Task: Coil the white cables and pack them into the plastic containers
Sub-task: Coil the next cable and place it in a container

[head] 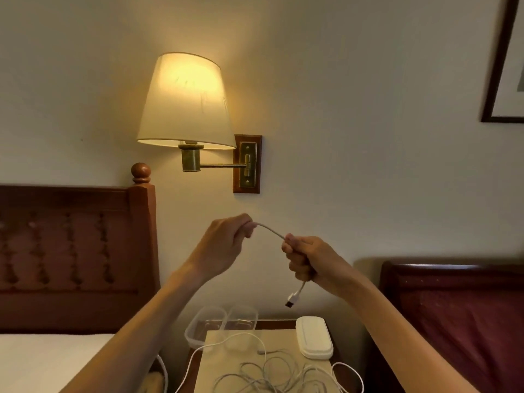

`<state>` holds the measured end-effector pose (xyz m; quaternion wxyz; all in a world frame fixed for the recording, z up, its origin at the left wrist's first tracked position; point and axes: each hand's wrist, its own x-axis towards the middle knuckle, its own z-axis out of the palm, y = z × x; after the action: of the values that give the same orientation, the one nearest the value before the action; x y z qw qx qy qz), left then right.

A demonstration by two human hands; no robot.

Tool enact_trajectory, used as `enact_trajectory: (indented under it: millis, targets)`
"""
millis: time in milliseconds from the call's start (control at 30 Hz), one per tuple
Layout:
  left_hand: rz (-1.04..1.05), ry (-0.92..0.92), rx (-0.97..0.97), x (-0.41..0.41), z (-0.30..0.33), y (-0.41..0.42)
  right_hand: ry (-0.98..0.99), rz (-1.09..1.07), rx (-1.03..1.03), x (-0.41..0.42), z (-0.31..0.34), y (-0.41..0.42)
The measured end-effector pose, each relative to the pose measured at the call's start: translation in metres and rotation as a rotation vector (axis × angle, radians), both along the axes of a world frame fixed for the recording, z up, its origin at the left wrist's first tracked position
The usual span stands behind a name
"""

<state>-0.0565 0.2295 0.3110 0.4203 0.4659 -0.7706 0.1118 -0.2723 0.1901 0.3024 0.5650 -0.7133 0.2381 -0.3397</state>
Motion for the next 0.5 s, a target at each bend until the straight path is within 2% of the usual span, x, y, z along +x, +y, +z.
enact_trajectory:
  millis: [100,200,300,400,500]
  targets:
    - [-0.014,-0.002,-0.040,0.007,-0.008,-0.007,-0.114,0.178,0.325,-0.008,0.001,0.004]
    - [-0.064,0.096,-0.020,0.006,-0.021,-0.006,-0.247,0.287,0.494,-0.011,0.010,0.009]
    - [-0.071,0.213,0.020,0.014,-0.053,-0.005,-0.401,0.228,0.542,-0.017,0.024,0.010]
    - [-0.035,0.302,0.158,0.014,-0.099,0.004,-0.498,0.155,0.532,-0.027,0.035,0.004]
    - [0.051,0.243,0.255,0.006,-0.133,0.018,-0.500,0.065,0.476,-0.032,0.038,0.000]
